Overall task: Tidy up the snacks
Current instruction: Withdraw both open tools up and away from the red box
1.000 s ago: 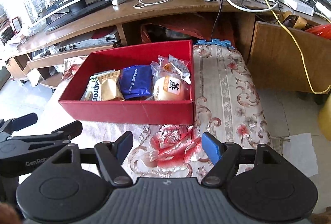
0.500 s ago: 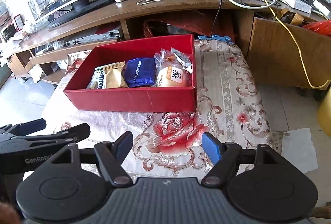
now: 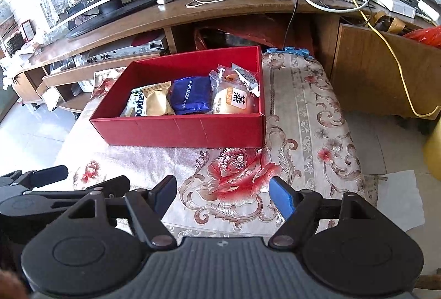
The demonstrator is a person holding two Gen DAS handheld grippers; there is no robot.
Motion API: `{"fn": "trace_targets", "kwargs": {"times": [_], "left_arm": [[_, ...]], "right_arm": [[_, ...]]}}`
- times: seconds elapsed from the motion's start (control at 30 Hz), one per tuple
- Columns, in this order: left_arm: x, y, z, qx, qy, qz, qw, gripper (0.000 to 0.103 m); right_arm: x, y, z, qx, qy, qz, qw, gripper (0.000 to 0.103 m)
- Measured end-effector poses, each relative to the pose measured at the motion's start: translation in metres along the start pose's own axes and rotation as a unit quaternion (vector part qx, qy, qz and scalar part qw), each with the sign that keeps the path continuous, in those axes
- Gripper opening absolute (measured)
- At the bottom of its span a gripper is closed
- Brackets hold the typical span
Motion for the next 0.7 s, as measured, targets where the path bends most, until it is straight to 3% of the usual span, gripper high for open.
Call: {"fn": "trace_targets", "kwargs": {"times": [0.7], "left_arm": [[0.0008,0.0013,0.0016,0.005,0.007,0.008,0.9999,0.103]], "right_arm": [[0.0006,0.0006,0.003,-0.001,-0.004,-0.002,1.0,0.069]]}}
Point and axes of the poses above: each gripper's, at about its wrist camera, not at the fingertips, and z roughly against the way its jaws point, x to its left, y to its underside, the point moved 9 cm from there along -z, roughly the way its jaws point, and after that the axes turned 15 degrees about -x, right-handed, at the moved point
